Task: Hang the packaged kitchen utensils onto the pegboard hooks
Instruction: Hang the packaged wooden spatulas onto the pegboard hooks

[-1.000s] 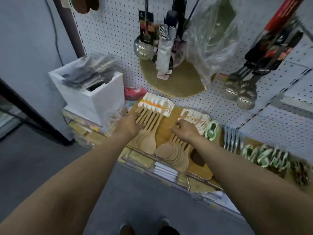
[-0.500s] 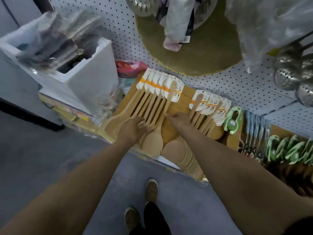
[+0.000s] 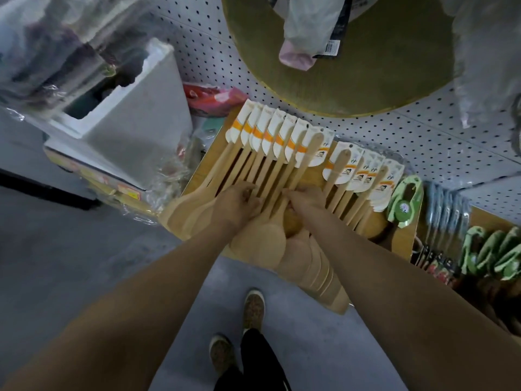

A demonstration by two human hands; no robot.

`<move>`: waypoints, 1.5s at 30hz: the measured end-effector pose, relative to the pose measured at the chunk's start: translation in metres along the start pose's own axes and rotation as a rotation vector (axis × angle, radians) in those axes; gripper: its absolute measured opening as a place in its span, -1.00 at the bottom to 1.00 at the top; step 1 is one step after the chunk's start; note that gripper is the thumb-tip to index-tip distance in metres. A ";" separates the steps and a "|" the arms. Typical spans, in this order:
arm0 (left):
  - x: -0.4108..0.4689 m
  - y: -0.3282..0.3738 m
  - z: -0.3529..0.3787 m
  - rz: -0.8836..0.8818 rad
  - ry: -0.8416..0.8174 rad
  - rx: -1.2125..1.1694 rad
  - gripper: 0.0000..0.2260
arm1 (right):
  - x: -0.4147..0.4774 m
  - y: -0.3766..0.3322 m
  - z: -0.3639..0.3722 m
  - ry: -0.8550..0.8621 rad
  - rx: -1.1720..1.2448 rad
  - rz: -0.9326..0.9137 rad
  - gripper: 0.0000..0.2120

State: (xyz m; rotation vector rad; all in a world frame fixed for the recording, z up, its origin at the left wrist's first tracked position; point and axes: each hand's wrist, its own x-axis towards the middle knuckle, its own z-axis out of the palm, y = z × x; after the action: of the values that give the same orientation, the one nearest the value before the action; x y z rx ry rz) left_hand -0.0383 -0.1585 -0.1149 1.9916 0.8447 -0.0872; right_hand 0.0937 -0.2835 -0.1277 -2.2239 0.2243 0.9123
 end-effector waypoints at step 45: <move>-0.304 0.179 0.125 0.188 -0.479 -0.340 -0.80 | -0.349 0.259 -0.228 0.537 1.046 -0.038 -0.89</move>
State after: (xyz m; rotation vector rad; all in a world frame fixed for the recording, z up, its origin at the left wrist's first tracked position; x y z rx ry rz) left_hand -0.1300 -0.4753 0.0637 1.6224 0.3347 -0.2808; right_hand -0.1424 -0.6621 0.0770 -1.4046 0.7139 0.0592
